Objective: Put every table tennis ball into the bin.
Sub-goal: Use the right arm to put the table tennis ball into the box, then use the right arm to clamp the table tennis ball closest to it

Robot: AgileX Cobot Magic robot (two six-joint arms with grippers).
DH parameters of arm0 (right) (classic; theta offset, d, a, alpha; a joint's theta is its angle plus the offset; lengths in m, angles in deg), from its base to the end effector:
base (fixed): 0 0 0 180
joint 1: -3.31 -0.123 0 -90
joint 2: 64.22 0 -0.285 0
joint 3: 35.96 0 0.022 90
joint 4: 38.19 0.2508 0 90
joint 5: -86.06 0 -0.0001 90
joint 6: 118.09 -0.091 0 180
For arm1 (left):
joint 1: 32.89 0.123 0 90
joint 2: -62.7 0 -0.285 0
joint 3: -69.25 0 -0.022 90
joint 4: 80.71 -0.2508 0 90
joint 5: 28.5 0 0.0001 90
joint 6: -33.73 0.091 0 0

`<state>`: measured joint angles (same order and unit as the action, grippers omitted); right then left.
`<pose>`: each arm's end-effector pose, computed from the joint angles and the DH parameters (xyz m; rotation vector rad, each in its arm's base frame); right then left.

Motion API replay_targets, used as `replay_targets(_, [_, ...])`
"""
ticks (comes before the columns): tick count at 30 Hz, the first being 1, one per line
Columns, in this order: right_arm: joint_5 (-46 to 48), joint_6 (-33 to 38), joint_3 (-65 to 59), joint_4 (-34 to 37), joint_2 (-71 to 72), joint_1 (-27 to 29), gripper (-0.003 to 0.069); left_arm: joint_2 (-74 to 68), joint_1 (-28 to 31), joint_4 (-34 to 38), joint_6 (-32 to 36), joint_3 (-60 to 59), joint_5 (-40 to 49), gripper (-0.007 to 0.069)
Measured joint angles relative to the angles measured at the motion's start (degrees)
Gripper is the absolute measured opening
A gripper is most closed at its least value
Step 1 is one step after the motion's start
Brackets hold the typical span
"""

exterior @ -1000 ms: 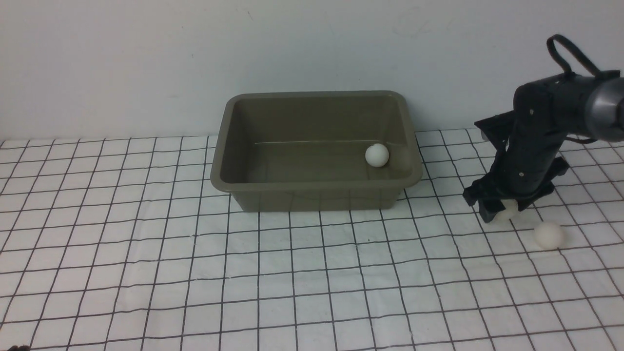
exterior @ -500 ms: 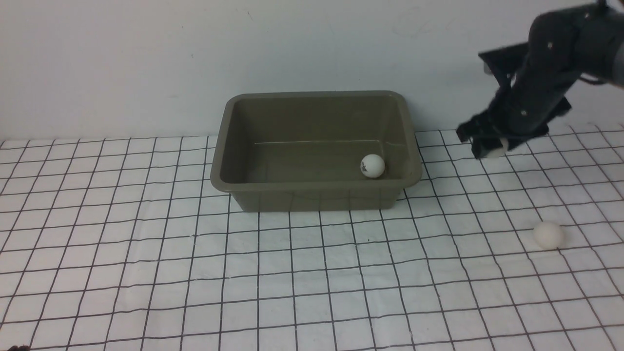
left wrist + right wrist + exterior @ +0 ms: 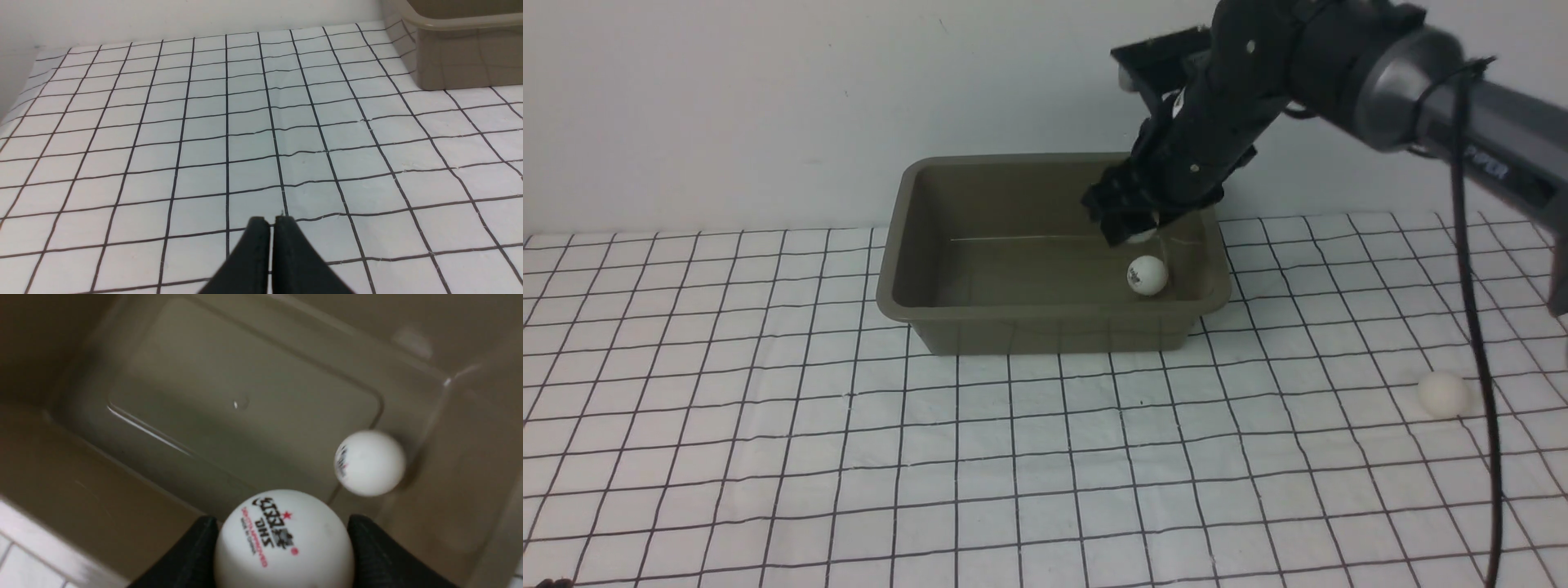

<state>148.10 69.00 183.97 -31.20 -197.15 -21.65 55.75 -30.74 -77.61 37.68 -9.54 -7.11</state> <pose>0.4347 0.2131 0.2586 -0.7068 2.6254 0.2553 0.0525 0.0002 0.1712 -0.0041 1.8693 0.0203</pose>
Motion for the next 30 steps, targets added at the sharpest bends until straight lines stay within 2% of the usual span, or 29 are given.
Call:
replay_targets(5, [1.6, 0.0, 0.1, 0.5, -4.5, 0.1, 0.0363, 0.0, 0.0, 0.0, 0.0, 0.0, 0.0, -0.0005])
replay_targets(12, [0.7, -0.4, 0.1, -0.2, -4.6, 0.1, 0.0442, 0.0, 0.0, 0.0, 0.0, 0.0, 0.0, -0.0005])
replay_targets(21, [8.7, -1.3, 8.0, -9.3, -1.8, 0.8, 0.0449, 0.0, 0.0, 0.0, 0.0, 0.0, 0.0, -0.0005])
replay_targets(24, [8.9, -2.2, 10.0, -12.1, 3.2, 3.3, 0.0449, 0.0, 0.0, 0.0, 0.0, 0.0, 0.0, -0.0005])
replay_targets(30, [9.8, -2.8, 6.8, -12.8, 13.9, 9.5, 0.0449, 0.0, 0.0, 0.0, 0.0, 0.0, 0.0, -0.0005])
